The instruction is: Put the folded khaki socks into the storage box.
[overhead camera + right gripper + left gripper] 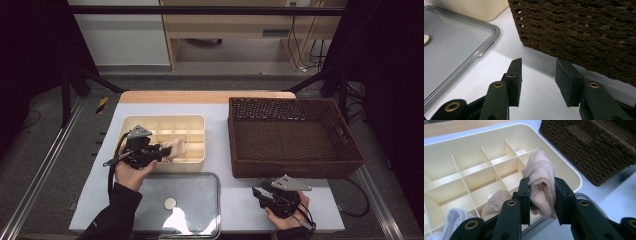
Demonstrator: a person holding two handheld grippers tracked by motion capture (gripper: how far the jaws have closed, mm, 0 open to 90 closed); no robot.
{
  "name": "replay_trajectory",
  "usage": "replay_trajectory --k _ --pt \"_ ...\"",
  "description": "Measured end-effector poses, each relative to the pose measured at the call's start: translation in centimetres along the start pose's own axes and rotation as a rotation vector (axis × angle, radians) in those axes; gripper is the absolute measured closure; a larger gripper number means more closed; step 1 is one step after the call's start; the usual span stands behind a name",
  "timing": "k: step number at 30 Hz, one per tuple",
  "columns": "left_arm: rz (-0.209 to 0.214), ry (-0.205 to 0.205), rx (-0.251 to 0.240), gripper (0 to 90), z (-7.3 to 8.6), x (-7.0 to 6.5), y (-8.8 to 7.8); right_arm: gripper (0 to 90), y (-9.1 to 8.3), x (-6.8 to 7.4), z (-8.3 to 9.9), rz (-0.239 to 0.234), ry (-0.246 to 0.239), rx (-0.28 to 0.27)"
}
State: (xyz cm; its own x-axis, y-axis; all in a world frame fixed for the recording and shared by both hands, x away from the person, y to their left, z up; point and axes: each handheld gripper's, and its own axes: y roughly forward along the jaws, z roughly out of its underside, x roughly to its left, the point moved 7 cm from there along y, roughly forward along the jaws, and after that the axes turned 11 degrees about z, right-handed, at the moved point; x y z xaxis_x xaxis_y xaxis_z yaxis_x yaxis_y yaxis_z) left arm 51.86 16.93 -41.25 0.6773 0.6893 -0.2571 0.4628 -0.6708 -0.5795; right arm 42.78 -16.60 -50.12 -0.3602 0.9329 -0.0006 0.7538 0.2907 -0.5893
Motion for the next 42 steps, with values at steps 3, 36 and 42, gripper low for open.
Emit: replay_trajectory --k 3,36,42 --pt "-0.006 -0.009 0.014 69.0 0.1 0.5 0.5 57.7 0.0 0.0 0.0 -0.002 0.003 0.005" --pt "-0.009 -0.025 0.208 70.1 2.0 1.5 3.5 56.5 0.7 0.0 0.5 -0.013 0.003 0.044" --pt "-0.011 -0.021 0.233 70.1 2.2 1.4 4.5 56.2 0.8 0.0 0.6 -0.01 -0.002 0.048"
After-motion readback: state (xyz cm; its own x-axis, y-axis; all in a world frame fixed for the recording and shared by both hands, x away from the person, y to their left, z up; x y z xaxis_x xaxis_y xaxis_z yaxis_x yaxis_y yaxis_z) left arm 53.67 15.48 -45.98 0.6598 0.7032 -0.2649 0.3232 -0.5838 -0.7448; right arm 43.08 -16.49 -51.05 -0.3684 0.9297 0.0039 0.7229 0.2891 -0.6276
